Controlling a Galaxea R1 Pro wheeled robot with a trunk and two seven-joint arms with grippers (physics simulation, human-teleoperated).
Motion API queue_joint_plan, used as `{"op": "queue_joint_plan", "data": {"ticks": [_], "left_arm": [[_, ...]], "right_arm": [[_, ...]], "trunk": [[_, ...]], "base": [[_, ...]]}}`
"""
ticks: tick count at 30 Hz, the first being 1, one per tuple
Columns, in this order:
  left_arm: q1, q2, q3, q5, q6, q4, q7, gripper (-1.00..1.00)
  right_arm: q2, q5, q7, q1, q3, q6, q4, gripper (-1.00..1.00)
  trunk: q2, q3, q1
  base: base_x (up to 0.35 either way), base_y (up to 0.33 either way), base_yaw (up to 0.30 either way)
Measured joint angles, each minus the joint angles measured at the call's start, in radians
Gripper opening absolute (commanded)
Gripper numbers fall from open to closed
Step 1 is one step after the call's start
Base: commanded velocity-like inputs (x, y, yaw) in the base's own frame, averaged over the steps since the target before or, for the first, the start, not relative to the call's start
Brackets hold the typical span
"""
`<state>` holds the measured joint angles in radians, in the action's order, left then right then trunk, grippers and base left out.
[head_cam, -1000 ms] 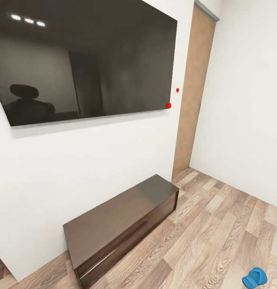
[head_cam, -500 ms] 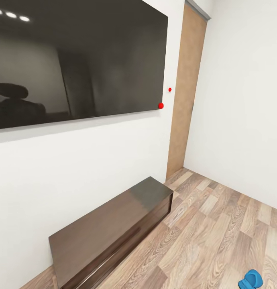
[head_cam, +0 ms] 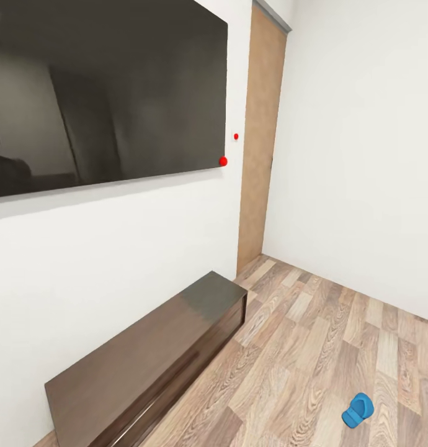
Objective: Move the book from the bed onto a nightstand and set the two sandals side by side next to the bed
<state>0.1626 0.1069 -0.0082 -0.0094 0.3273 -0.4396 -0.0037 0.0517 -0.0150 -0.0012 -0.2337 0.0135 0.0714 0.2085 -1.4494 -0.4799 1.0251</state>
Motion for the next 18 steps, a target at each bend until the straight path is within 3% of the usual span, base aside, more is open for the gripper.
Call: {"op": "queue_joint_plan", "data": {"ticks": [5, 12, 14, 15, 18], "left_arm": [[0.06, 0.038, -0.003, 0.003, 0.044, -0.066, 0.0, 1.0], [0.088, 0.058, -0.036, 0.01, 0.134, -0.177, 0.004, 1.0], [0.092, 0.061, -0.056, 0.012, 0.165, -0.216, 0.01, 1.0], [0.095, 0.064, -0.085, 0.024, 0.196, -0.263, 0.02, 1.0], [0.096, 0.065, -0.101, 0.046, 0.21, -0.286, 0.028, 1.0]], "right_arm": [[0.036, 0.0, 0.0, -0.069, 0.001, 0.03, 0.029, 1.0], [0.065, 0.001, 0.0, -0.111, 0.001, 0.053, 0.134, 1.0], [0.071, 0.002, 0.0, -0.117, 0.002, 0.08, 0.179, 1.0], [0.084, 0.002, 0.0, -0.122, 0.002, 0.149, 0.235, 1.0], [0.094, 0.001, 0.001, -0.123, 0.002, 0.199, 0.271, 1.0]], "trunk": [[0.0, -0.005, 0.0], [0.0, -0.013, 0.0], [0.0, -0.016, 0.0], [0.0, -0.017, 0.0], [0.0, -0.021, 0.0]], "base": [[0.0, 0.0, -0.217], [0.0, 0.0, -0.173], [0.0, 0.0, -0.139], [0.0, 0.0, -0.131], [0.0, 0.0, -0.128]]}}
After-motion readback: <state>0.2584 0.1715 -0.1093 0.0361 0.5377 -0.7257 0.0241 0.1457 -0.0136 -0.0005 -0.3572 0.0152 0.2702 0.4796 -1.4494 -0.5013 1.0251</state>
